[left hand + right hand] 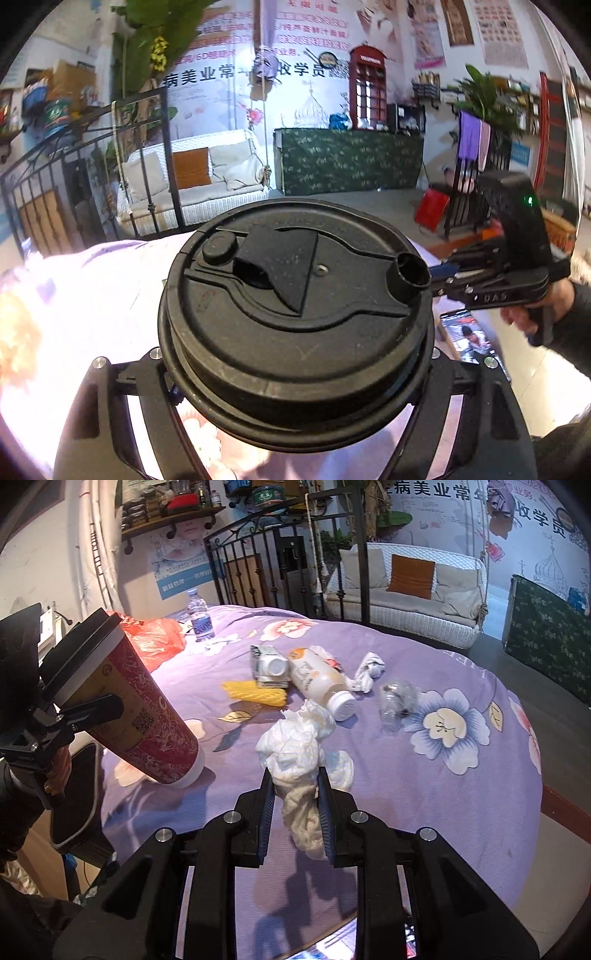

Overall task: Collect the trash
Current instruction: 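Carry the red cup and tissue to the black bin and release both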

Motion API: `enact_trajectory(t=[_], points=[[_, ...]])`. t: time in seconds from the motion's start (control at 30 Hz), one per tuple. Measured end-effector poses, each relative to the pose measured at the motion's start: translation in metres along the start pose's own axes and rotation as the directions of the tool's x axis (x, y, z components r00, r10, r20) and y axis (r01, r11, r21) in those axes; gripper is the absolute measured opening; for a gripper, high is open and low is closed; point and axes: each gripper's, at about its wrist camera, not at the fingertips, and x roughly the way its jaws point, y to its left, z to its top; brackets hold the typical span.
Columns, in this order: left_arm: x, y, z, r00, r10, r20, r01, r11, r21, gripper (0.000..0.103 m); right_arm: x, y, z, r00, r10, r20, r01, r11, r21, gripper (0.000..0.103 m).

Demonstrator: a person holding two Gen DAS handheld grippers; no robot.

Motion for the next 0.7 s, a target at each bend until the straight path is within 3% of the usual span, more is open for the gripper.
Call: enact_trajectory(t=[0.17, 0.33, 0.53, 0.7], points=[[-0.032, 0.005, -0.012, 0.999, 0.049, 0.021, -0.048, 0.997, -0.053, 0.078, -0.006, 0.035, -0.003, 0.998, 0.050, 0.031, -0.050, 0.999, 0.002, 0.023], [-0.066, 0.009, -0.027, 0.988, 0.154, 0.029, -0.151, 0.984, -0.092, 0.078, -0.006, 0.090, -0.006, 0.985, 0.153, 0.075, -0.153, 0.988, -0.007, 0.023], [-0.110, 0.025, -0.046, 0.959, 0.282, 0.024, -0.275, 0.948, -0.162, 0.078, 0.005, 0.161, -0.004, 0.961, 0.257, 0.102, -0.250, 0.965, -0.080, 0.023], [-0.141, 0.037, -0.064, 0.913, 0.407, -0.007, -0.401, 0.896, -0.193, 0.078, 0.017, 0.210, -0.005, 0.940, 0.328, 0.088, -0.313, 0.937, -0.155, 0.023]])
